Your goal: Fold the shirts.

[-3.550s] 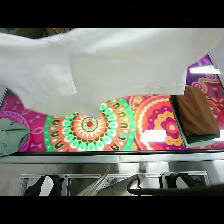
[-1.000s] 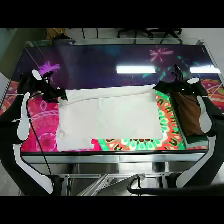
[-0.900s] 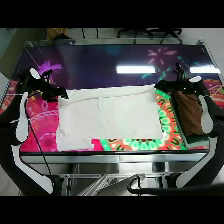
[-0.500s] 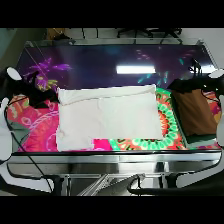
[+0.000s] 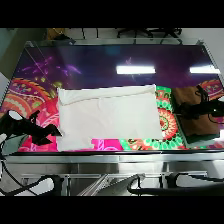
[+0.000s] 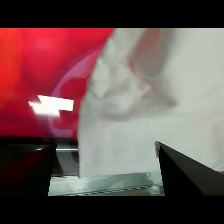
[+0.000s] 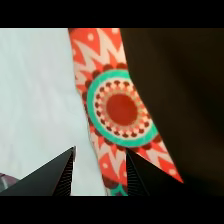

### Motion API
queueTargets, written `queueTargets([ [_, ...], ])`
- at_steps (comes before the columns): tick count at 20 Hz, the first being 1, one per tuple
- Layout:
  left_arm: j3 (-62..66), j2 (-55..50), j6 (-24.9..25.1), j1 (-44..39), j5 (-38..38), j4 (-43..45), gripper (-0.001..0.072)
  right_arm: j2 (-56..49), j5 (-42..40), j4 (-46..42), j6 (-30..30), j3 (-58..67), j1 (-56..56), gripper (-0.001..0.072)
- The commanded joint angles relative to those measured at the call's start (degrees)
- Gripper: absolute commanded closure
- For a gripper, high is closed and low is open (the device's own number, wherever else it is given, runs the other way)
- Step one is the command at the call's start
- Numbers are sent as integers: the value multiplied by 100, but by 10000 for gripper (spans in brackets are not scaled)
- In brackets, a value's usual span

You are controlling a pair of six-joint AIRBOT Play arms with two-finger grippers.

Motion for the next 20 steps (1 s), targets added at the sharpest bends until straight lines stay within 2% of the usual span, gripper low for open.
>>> queueTargets([
  [1, -721, 92, 487, 177, 721, -614, 13, 138, 44, 66, -68, -614, -76, 356],
  [2, -789, 92, 516, 177, 885, -621, 18, 138, 46, 140, -133, -763, -76, 356],
  [5, -758, 92, 520, 177, 1132, -627, 388, 138, 15, 330, -323, -1189, -52, 345],
  [7, -640, 92, 560, 177, 957, -619, 683, 136, -61, 306, -352, -1399, -2, 343],
  [11, -267, 94, 669, 177, 251, -610, 693, 81, 28, 109, -337, -1515, -2, 335],
  [15, -238, 96, 671, 177, 70, -603, 693, -90, -20, 136, -345, -1775, 85, 335],
  [20, -238, 96, 761, 177, -146, -605, 693, -511, -350, 136, -474, -1888, 896, 347],
])
